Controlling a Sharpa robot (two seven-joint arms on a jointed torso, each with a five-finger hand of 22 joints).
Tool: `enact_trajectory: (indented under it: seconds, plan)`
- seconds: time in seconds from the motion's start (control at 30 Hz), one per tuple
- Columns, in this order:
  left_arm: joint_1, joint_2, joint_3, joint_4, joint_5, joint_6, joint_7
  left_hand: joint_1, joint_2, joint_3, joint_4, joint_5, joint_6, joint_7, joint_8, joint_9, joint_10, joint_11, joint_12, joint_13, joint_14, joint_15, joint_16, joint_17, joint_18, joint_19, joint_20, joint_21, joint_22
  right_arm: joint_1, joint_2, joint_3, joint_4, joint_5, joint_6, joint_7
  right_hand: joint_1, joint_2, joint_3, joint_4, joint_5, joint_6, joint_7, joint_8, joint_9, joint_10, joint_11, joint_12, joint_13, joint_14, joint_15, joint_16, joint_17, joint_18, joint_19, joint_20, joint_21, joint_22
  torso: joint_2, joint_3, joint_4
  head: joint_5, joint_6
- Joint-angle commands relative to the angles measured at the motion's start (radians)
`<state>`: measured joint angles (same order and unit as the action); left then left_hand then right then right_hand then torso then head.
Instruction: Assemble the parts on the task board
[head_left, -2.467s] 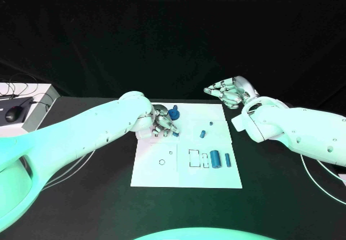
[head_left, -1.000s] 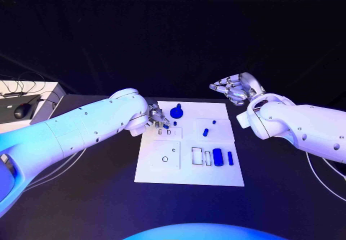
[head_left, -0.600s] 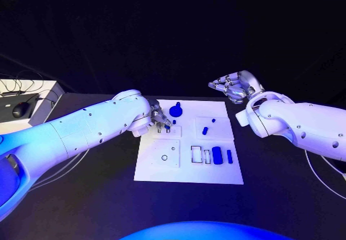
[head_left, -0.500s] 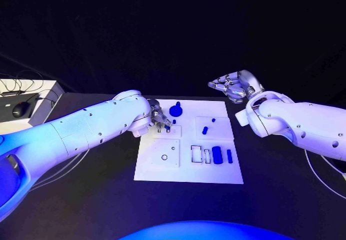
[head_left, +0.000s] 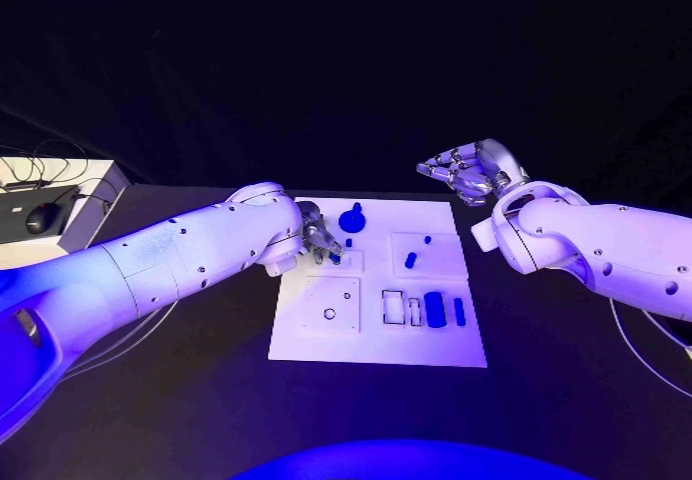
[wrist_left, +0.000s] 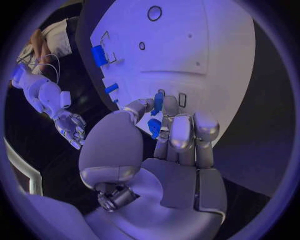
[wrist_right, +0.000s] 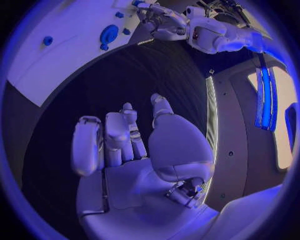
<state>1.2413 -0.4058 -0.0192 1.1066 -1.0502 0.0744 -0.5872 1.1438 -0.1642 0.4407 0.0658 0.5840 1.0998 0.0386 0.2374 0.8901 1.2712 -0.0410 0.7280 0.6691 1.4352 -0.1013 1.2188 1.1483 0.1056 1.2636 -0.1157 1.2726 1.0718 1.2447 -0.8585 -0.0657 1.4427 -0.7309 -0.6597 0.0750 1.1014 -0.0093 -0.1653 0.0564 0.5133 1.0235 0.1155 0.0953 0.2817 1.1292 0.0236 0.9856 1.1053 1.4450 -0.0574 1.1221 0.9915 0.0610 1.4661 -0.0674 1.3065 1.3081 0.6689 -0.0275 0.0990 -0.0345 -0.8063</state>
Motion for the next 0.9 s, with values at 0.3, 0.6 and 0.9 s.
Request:
enact_trajectory:
  seconds: [0.3,0.6,0.9]
  plan:
    - [0.000,0.001,-0.005,0.002,-0.005,0.025,0.000,0.004,0.006,0.148,-0.147,0.003,0.023,-0.017,0.006,0.006,0.025,-0.024,-0.007,0.002,-0.003,-0.006,0.001,-0.002,-0.008,0.009,-0.001,-0.007,0.004,0.000,0.002,0.001,0.001,-0.010,0.011,0.010,0.002,0.012,0.001,-0.009,0.002,0.007,0.004,-0.008,-0.003,0.003,-0.002,-0.001,0.002,-0.001,0.004,-0.002,0.002,0.003,0.085,0.000,-0.002,0.193,0.001,-0.0010,0.0005,-0.003,0.002]
    - [0.000,0.002,-0.007,0.000,-0.004,0.033,0.001,0.004,0.006,0.148,-0.147,0.003,0.023,-0.017,0.006,0.006,0.025,-0.024,-0.007,0.002,-0.003,-0.006,0.001,-0.002,-0.008,0.009,-0.001,-0.007,0.004,0.000,0.002,0.001,0.001,-0.010,0.013,0.009,0.002,0.012,0.001,-0.009,0.002,0.007,0.004,-0.008,-0.003,0.003,-0.002,-0.001,0.002,-0.001,0.004,-0.002,0.002,0.003,0.085,0.000,-0.002,0.193,0.003,-0.0012,-0.0002,-0.002,0.000]
    - [-0.002,0.004,-0.010,-0.006,0.003,0.039,-0.002,0.004,0.008,0.146,-0.148,0.002,0.022,-0.017,0.003,0.008,0.023,-0.023,-0.009,0.003,-0.005,-0.006,0.000,-0.006,-0.009,0.009,-0.001,-0.010,0.007,0.000,0.001,0.001,0.003,-0.010,0.013,0.008,0.002,0.012,0.001,-0.009,0.002,0.007,0.004,-0.008,-0.003,0.003,-0.002,-0.001,0.002,-0.001,0.004,-0.002,0.002,0.003,0.085,0.000,-0.002,0.193,0.003,-0.0022,0.0009,-0.004,-0.005]
